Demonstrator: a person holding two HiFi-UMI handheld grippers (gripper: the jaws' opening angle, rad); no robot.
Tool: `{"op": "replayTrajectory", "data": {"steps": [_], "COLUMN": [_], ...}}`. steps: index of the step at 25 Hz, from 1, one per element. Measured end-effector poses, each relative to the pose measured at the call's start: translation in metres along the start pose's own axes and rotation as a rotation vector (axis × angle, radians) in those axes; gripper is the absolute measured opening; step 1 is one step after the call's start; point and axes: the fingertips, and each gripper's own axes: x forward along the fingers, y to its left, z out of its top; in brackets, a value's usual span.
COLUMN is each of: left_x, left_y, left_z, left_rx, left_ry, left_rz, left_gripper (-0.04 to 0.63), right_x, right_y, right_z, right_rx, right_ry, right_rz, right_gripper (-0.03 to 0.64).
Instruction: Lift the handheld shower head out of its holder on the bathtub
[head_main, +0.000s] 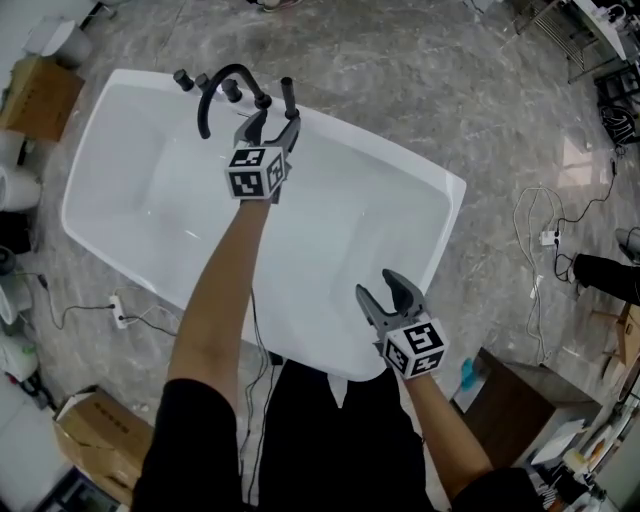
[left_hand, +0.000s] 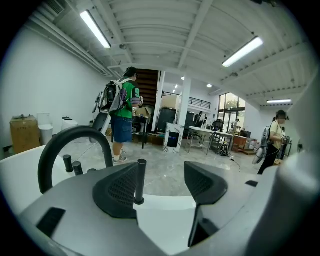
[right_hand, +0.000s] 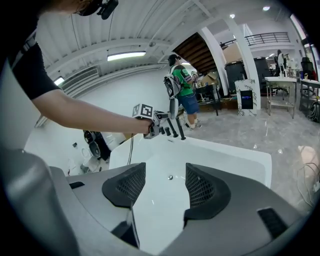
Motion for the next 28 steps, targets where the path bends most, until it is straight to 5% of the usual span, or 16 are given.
{"op": "replayTrajectory", "data": {"steps": [11,28], "left_x": [0.025,0.068], "left_y": [0.005,0.023], "left_z": [-0.021,-0.033], "left_rx": [0.044,0.008], "left_ry": [0.041,0.053], "left_rz": [0.012,0.038], "left_gripper": [0.268,0.273], "right_x": [0.009,0.066], "right_y": [0.006,-0.041], "right_z": [-0.032,0.012], "right_rx": [0.043,-0.046], "right_ry": [0.032,-0.04], "right_rz": [0.022,-0.008], "right_gripper": [0.219,0.219]}}
